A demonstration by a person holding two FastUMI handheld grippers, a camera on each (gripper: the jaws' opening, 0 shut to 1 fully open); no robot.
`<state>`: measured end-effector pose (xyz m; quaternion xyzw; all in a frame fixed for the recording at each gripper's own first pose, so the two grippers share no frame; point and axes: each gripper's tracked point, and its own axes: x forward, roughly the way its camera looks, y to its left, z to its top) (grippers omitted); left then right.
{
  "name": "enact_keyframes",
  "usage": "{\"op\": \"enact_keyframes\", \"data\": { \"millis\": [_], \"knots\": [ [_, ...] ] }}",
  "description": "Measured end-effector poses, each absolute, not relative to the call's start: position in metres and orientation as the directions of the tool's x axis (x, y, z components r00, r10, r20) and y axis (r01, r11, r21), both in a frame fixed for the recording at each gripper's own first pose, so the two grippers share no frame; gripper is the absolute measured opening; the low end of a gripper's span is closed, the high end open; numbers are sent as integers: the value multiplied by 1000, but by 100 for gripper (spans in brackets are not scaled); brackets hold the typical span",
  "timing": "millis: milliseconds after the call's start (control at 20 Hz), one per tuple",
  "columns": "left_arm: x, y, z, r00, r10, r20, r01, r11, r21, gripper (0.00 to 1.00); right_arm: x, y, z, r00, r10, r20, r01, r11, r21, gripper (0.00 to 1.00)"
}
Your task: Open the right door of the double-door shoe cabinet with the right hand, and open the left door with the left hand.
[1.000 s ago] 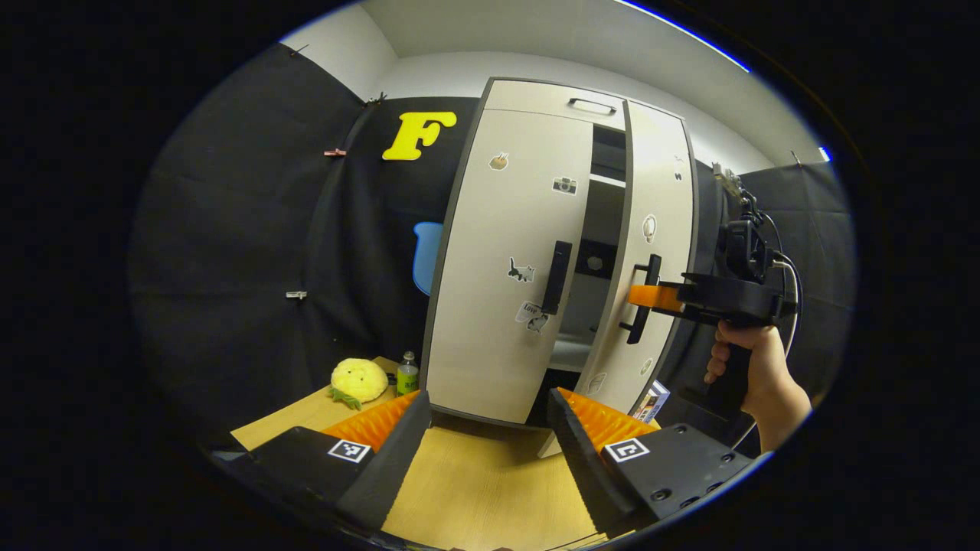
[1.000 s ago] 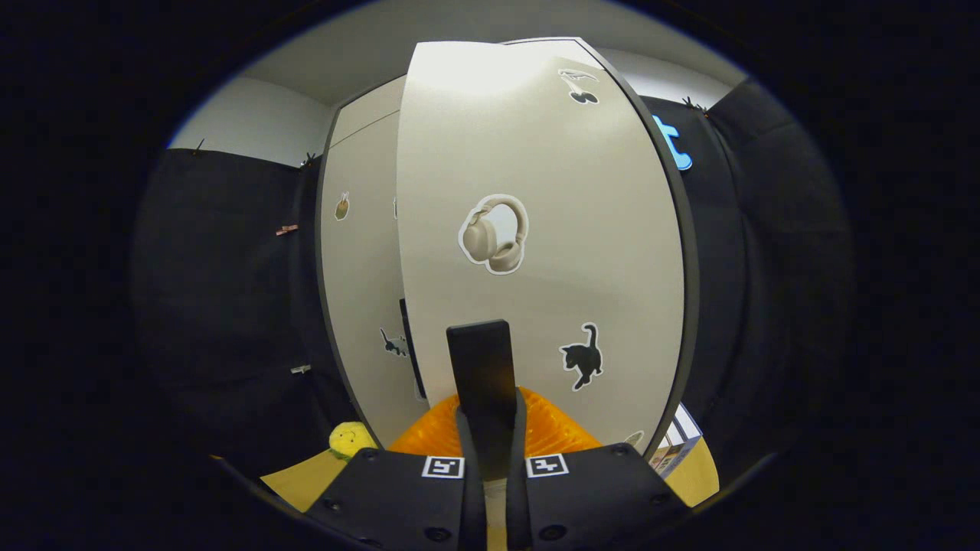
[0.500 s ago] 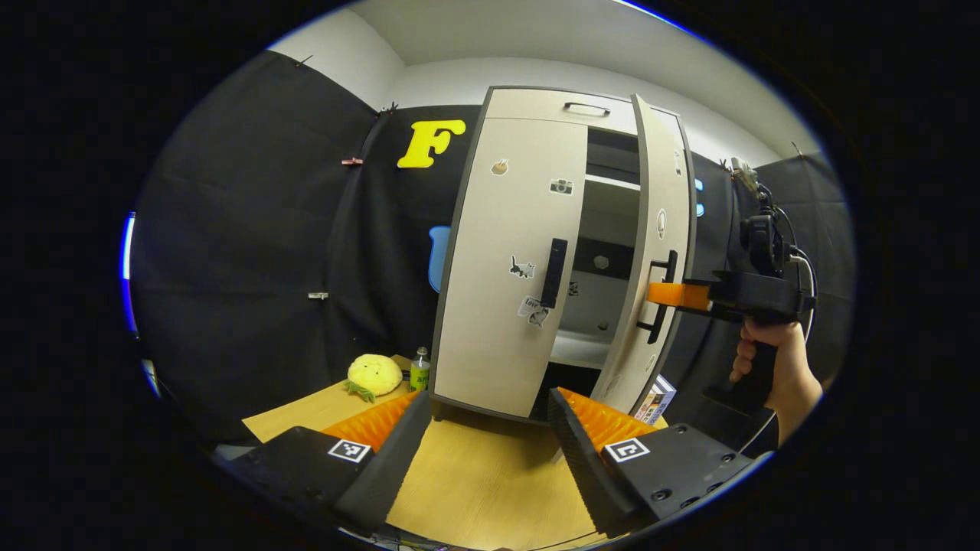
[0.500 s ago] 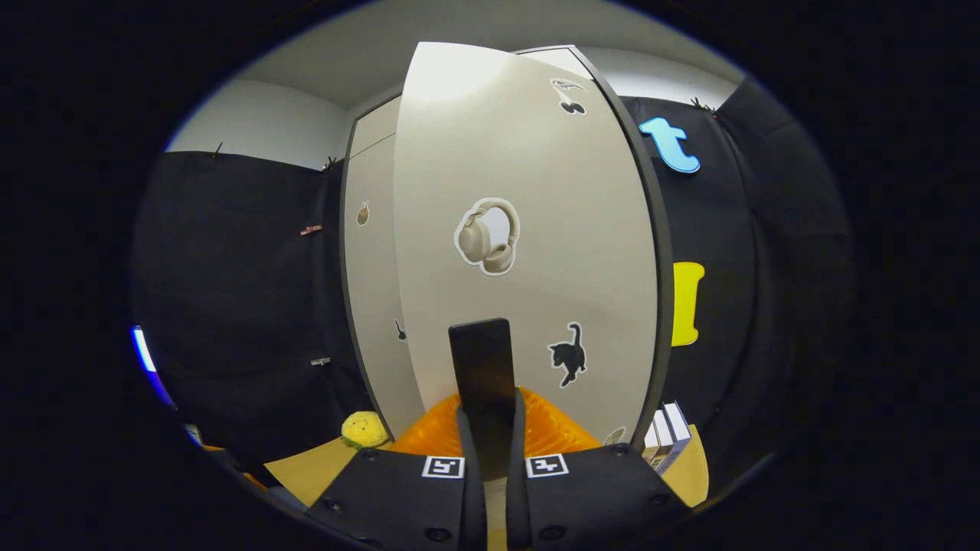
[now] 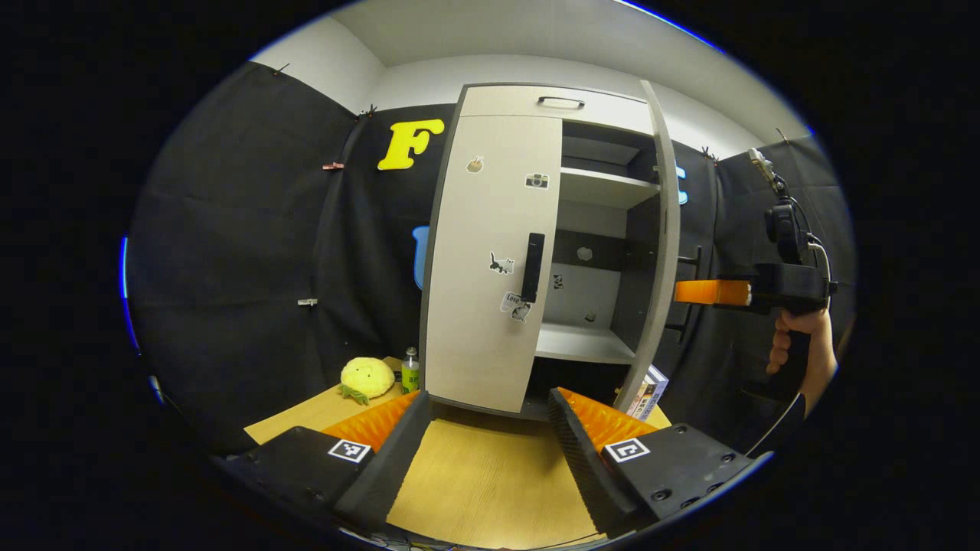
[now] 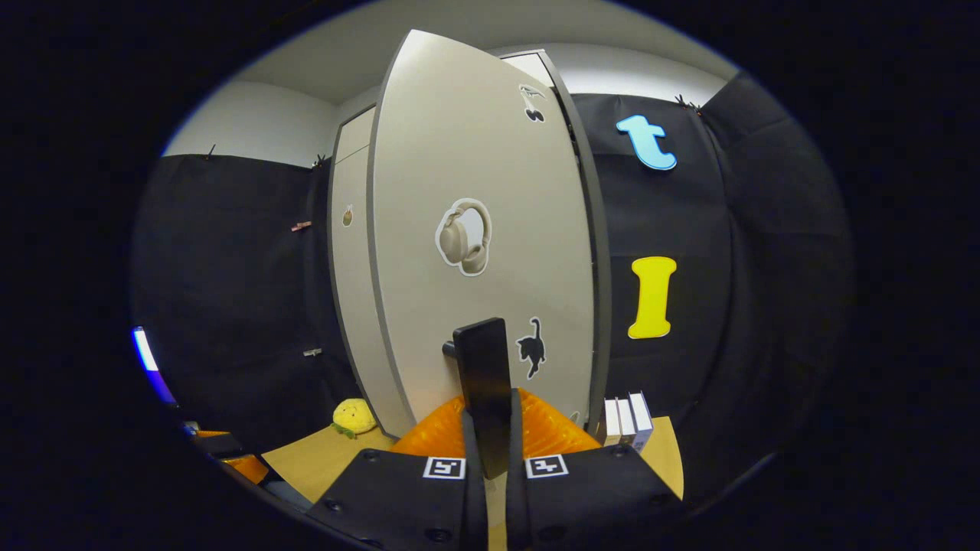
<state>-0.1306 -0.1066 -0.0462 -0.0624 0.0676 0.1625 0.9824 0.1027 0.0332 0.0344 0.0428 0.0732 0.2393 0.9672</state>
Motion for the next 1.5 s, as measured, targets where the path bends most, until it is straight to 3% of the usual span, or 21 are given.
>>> {"op": "enact_keyframes", "data": {
  "millis": [300,400,600,650,1050,1500],
  "knots": [
    [-129,-117,-40,946,286,-151,-301,950,-82,95,127,-35,34,959,260,-112,-252,965,76,12],
    [-126,-123,-39,950,268,-158,-283,955,-84,95,119,-14,34,927,351,-132,-325,928,184,6],
    [-124,-139,-38,957,243,-160,-255,965,-56,95,116,-32,38,955,282,-96,-277,959,63,12],
    [-124,-143,-37,958,237,-160,-248,967,-55,95,124,-34,35,951,292,-97,-284,955,86,5],
    [-116,-151,-38,967,186,-175,-198,979,-52,95,102,-35,35,960,259,-110,-249,964,90,5],
    [-69,-125,-40,982,79,-170,-94,993,-78,95,41,-45,49,982,170,-84,-164,984,74,5]
  ]
}}
